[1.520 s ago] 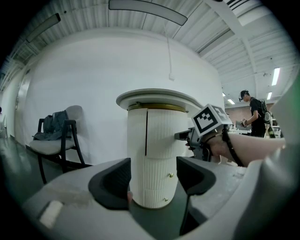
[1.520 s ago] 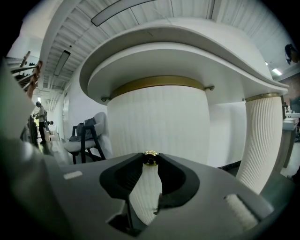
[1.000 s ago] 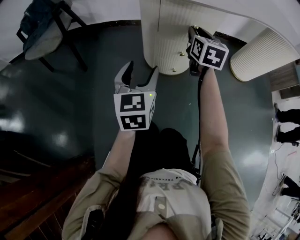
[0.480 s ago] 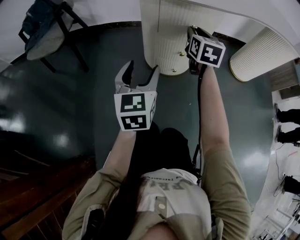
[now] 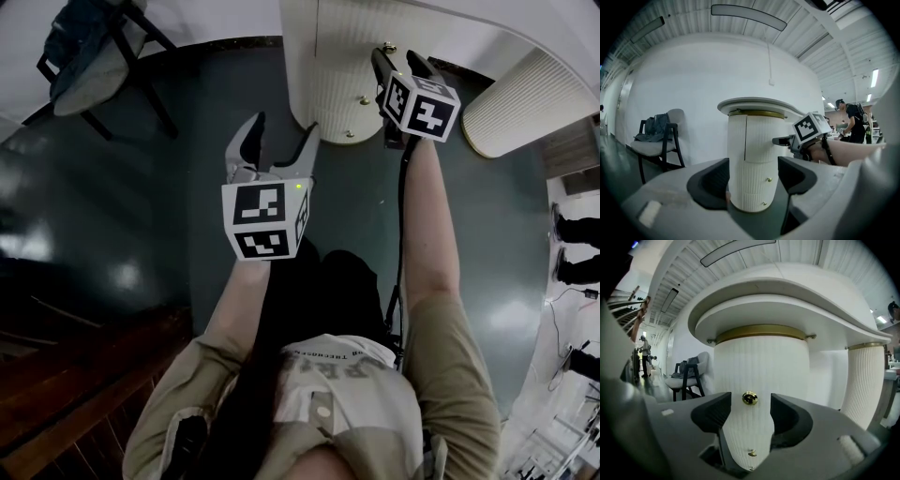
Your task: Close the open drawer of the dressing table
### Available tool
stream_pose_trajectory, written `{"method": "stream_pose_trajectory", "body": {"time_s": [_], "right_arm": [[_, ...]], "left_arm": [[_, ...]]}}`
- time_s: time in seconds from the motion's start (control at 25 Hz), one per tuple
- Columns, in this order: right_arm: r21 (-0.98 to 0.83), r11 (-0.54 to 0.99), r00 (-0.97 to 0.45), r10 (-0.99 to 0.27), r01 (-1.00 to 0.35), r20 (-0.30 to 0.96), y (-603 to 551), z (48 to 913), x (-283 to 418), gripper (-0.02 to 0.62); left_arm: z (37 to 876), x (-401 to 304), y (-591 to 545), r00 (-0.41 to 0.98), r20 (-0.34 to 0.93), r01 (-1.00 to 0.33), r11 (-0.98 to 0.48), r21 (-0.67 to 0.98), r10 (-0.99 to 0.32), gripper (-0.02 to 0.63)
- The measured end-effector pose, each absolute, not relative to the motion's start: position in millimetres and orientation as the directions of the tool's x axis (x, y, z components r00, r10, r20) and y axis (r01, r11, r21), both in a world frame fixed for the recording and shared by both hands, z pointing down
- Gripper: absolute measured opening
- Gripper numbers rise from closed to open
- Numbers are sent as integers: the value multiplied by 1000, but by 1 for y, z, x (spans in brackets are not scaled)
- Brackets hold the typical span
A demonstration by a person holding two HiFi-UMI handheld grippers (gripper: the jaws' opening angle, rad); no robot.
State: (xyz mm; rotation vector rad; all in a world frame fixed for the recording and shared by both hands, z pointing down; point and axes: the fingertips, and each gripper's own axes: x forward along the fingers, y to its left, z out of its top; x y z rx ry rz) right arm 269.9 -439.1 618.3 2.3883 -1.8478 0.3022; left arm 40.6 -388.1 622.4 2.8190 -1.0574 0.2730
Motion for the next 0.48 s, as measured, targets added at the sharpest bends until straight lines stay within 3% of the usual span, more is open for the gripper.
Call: {"method": "stream_pose_trajectory", "body": {"time_s": [0.28,0.48], "right_arm": [[-36,-261,246,-943,-965,226,-423,613,269,267],[-19,-275,257,-920,-961,297,-403,611,259,267]], "left_arm": [[601,51,-374,779,221,-614,-785,82,-587,322],[558,53,-364,797,219,-592,-800,102,-562,322]]}}
